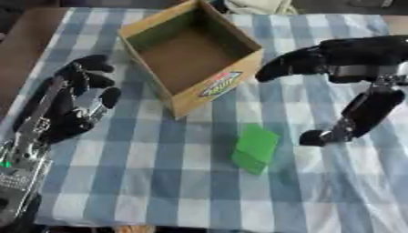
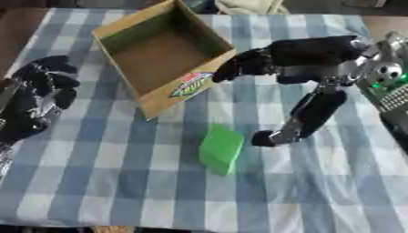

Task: Pick up objects on the table and place them in the box.

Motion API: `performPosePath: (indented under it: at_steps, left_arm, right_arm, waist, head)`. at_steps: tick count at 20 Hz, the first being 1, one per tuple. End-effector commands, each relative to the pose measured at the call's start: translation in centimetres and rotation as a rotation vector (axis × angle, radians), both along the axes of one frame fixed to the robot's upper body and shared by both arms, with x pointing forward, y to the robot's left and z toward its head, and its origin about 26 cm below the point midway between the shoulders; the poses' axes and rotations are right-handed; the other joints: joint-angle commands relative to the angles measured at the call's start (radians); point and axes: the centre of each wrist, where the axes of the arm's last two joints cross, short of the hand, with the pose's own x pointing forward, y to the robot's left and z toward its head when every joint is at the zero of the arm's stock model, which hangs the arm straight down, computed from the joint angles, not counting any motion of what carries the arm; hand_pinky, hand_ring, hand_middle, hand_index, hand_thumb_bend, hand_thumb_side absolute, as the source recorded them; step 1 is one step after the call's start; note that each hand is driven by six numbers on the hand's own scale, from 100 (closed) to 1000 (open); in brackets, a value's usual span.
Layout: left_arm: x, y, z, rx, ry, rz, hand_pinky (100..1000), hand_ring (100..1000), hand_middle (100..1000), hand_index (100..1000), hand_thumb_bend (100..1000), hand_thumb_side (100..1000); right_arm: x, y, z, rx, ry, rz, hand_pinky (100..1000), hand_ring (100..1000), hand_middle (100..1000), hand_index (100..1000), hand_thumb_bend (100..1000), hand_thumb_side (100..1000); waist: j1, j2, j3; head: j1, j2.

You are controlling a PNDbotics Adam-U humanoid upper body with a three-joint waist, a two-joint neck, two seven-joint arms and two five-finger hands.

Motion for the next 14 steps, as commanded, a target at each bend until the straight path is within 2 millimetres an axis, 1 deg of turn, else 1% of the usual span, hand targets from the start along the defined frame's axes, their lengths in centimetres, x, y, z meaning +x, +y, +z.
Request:
performPosePath:
  at_steps: [1,8,14]
  left_arm:
    - [0.0,0.1,0.7,0.013,-0.021,-0.012,784,690,720,872,488,506]
    - [0.0,0.0,0.7,0.011,-0.019,-0.016,784,690,720,872,487,507]
    - [0.0,0.0,0.7,0.009,-0.019,-0.017,784,690,720,871,488,507]
  right_arm:
    - [0.5,0.0,0.2,-0.144,-0.046,0.099,878,879,925,999,389,433]
    - [1.6,0.5,-1.6,-0.166,-0.021,0.1,876,878,925,999,381,439]
    - [2.6,0.6,-3.6,-0.201,0.001,0.083,876,878,924,999,380,450]
  waist:
    - [0.003,-0.016,0.004]
    - [0.003,-0.015,0.009]
    - [0.003,-0.013,0.013]
  head:
    - [-0.005,0.005]
    - [-0.008,0.009]
    - [-0.008,0.009]
